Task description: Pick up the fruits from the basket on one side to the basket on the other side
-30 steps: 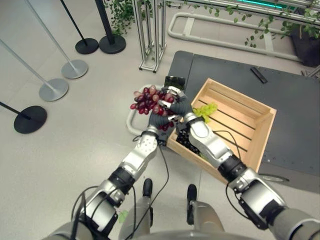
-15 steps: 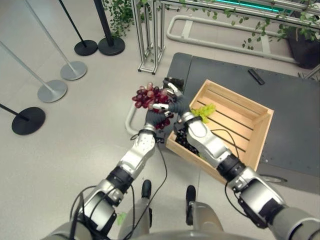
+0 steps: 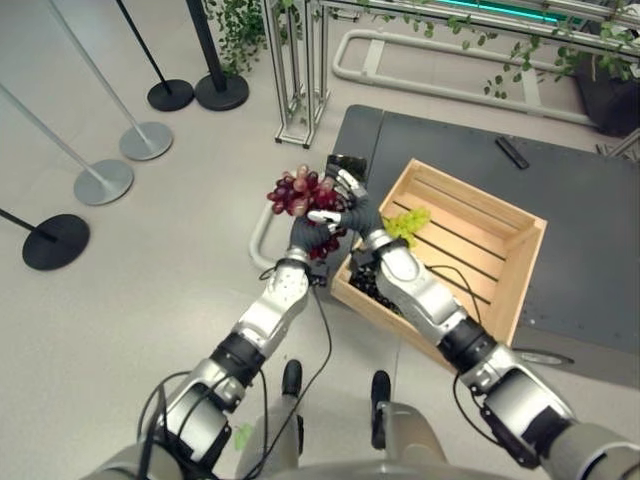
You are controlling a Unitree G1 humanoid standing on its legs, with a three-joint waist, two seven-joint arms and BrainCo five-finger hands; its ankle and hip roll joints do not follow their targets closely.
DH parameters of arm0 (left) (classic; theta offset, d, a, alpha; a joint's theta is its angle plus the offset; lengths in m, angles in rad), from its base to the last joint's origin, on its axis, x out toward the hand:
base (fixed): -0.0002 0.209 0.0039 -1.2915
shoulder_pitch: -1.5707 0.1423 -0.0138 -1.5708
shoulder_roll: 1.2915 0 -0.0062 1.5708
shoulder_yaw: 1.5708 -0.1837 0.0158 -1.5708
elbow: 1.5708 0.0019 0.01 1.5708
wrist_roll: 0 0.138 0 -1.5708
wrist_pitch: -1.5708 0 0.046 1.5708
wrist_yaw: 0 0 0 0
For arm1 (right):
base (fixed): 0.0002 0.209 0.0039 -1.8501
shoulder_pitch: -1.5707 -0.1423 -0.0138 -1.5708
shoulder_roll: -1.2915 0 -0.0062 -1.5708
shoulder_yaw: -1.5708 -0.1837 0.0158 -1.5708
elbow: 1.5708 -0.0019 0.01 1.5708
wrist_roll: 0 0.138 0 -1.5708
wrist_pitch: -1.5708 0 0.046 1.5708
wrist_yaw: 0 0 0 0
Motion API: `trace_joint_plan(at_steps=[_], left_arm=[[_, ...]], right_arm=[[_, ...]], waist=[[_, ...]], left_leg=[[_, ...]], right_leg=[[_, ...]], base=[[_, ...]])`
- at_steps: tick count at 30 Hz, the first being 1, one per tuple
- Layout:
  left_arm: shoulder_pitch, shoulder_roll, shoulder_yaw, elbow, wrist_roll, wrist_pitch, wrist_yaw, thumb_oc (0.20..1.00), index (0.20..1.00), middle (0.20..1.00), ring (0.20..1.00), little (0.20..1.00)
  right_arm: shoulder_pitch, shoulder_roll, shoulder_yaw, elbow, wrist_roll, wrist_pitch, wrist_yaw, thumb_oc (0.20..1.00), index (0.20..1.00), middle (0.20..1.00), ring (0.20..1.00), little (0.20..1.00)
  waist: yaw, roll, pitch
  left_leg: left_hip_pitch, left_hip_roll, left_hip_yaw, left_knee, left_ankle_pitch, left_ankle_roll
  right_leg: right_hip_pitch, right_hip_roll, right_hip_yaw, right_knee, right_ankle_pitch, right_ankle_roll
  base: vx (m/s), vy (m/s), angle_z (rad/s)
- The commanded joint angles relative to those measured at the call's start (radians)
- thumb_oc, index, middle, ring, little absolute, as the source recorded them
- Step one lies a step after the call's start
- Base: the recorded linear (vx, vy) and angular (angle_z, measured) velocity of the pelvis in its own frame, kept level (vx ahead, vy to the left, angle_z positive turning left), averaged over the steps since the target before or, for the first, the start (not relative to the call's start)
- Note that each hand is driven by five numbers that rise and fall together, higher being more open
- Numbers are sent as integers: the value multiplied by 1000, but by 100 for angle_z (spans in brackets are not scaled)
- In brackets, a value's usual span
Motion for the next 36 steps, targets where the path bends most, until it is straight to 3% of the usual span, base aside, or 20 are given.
trace_joint_plan(at_steps=[1,9,11,18,22,36], left_arm=[[-57,-51,73,-35,-8,-84,-31,200,200,200,200,200],[105,-26,176,-89,-50,-87,-85,200,200,200,200,200],[187,-17,229,-133,-69,-89,-107,200,200,200,200,200],[316,-31,314,-158,-95,-86,-141,200,200,200,200,200],[353,-41,334,-159,-92,-87,-149,200,200,200,200,200],[449,-34,375,-232,-81,-83,-163,200,200,200,200,200]], right_arm=[[23,39,-19,-191,20,-80,60,1000,1000,1000,1000,1000],[170,-46,-135,-318,-10,-97,104,1000,1000,1000,1000,1000],[234,-87,-211,-359,-34,-107,109,1000,1000,1000,1000,1000],[361,-96,-348,-384,-29,-134,107,1000,1000,1000,1000,1000],[405,-77,-385,-382,-32,-143,99,1000,1000,1000,1000,1000],[479,-58,-438,-366,-61,-154,82,1000,1000,1000,1000,1000]], waist=[[-12,-9,-42],[-22,21,-47],[-25,36,-51],[-31,62,-52],[-35,73,-58],[-18,83,-64]], left_leg=[[21,5,13,47,-125,-24],[78,54,-38,57,-119,-68],[89,72,-62,73,-110,-90],[95,100,-79,89,-69,-126],[93,114,-41,73,-41,-134],[132,102,-71,67,-34,-149]], right_leg=[[62,-20,-3,-20,-84,10],[195,18,-62,-133,-93,-26],[257,32,-88,-184,-100,-46],[362,49,-166,-250,-117,-79],[387,52,-208,-266,-122,-83],[465,67,-265,-286,-131,-90]], base=[[133,-199,-9],[72,-165,15],[42,-167,28],[13,-113,34],[-25,-62,42],[11,-18,16]])
